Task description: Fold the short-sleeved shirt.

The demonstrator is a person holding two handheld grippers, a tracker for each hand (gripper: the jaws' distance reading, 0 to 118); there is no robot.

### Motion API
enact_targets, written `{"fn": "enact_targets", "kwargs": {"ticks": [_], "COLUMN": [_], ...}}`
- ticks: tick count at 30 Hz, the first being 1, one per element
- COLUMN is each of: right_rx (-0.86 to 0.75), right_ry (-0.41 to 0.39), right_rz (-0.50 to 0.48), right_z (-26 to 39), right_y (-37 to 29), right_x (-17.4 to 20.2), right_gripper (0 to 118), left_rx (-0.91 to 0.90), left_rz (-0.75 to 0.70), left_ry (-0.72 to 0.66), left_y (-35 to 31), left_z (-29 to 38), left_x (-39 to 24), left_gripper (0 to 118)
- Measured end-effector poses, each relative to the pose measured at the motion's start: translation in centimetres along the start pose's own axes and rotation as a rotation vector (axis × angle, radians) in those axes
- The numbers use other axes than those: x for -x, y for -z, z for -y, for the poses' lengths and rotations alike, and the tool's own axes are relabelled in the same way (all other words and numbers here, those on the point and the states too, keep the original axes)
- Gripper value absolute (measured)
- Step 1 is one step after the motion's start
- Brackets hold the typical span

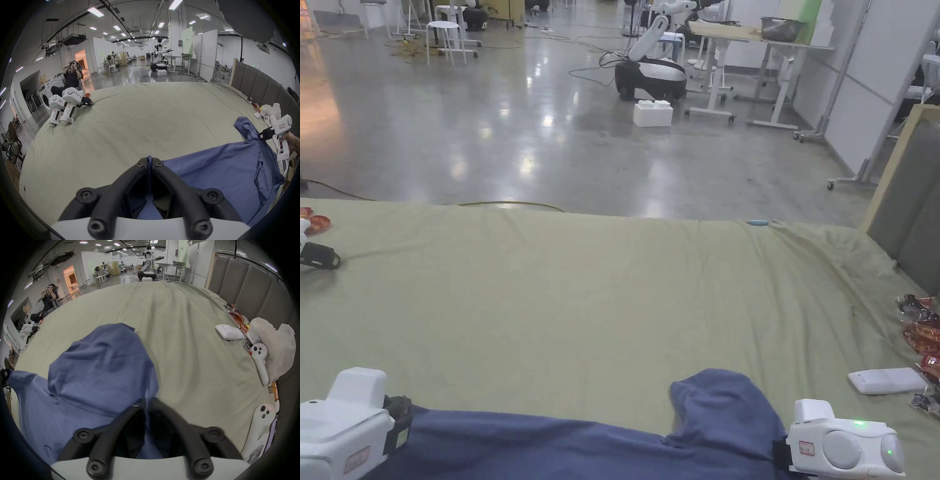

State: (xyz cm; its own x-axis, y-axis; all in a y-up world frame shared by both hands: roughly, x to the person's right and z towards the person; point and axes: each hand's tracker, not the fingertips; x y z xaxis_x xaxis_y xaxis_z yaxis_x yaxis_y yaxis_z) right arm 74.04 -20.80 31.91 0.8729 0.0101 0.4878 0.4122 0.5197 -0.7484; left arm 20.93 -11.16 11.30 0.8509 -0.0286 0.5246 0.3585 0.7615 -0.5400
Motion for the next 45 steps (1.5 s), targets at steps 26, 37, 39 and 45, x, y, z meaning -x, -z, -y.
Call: {"fn": "enact_targets", "kwargs": {"ticks": [26, 37, 39, 45], "right_rx": [-0.649, -0.784, -0.799, -0.835], "right_ry": [-0.022, -0.063, -0.054, -0.037], "right_rz": [0.022, 0.051, 0.061, 0.073], "right_z": [-4.8, -14.1, -15.9, -21.3], "right_y": [-28.7, -36.6, -37.7, -40.7], "right_x": [2.3, 4.1, 4.4, 5.2], "right_gripper": [2, 2, 2, 2], "left_rx": [-0.345, -0.450, -0.469, -0.499], "left_rz": [-0.112, -0.158, -0.167, -0.186], "left_ry": [-0.092, -0.036, -0.033, -0.043], "left_y": [-17.7, -21.0, -21.3, -21.9], "left_z": [-9.1, -20.3, -22.3, -27.4], "left_x": [4.7, 4.9, 4.8, 5.7], "left_gripper": [1, 1, 1, 0]}}
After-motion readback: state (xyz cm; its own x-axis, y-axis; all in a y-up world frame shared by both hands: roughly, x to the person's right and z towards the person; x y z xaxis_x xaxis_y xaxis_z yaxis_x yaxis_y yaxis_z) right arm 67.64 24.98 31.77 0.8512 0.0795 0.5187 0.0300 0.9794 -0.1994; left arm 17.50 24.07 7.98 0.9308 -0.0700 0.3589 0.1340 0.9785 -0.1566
